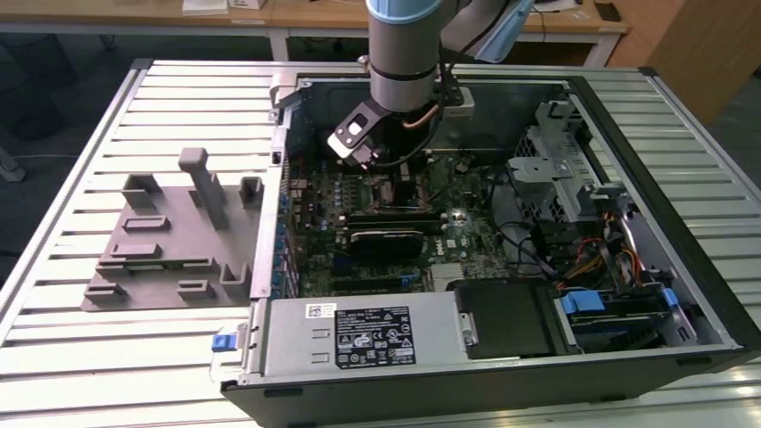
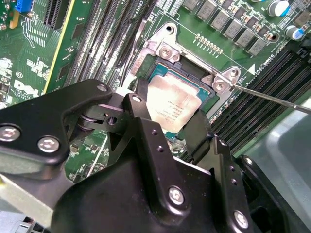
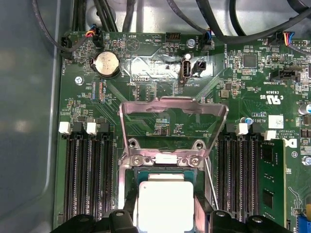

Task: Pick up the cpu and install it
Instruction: 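Place the cpu into insertion slot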

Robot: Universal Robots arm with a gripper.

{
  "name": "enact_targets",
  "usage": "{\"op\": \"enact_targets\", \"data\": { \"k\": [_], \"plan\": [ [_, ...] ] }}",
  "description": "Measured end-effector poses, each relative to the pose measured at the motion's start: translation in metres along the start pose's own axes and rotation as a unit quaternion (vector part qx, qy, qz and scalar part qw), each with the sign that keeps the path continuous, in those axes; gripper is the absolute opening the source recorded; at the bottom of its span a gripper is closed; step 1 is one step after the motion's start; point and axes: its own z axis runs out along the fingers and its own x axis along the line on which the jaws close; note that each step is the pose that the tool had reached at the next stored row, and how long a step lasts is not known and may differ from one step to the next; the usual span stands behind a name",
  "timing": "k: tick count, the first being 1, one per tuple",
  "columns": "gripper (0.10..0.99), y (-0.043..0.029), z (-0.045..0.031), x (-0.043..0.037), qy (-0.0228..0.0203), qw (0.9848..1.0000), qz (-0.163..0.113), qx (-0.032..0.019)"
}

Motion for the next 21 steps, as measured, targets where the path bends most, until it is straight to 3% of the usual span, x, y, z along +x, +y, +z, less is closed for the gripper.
{"op": "enact_targets", "data": {
  "k": [7,8,12,21],
  "plan": [
    [0.549,0.0002,0.0007,0.0002,0.0008,1.0000,0.000,-0.0006],
    [0.612,0.0001,0.0006,0.0002,0.0005,1.0000,0.000,-0.0004],
    [0.612,0.0000,0.0000,0.0000,0.0000,1.0000,0.000,0.0000],
    [0.612,0.0006,-0.0107,-0.0001,0.0002,1.0000,0.000,-0.0001]
  ]
}}
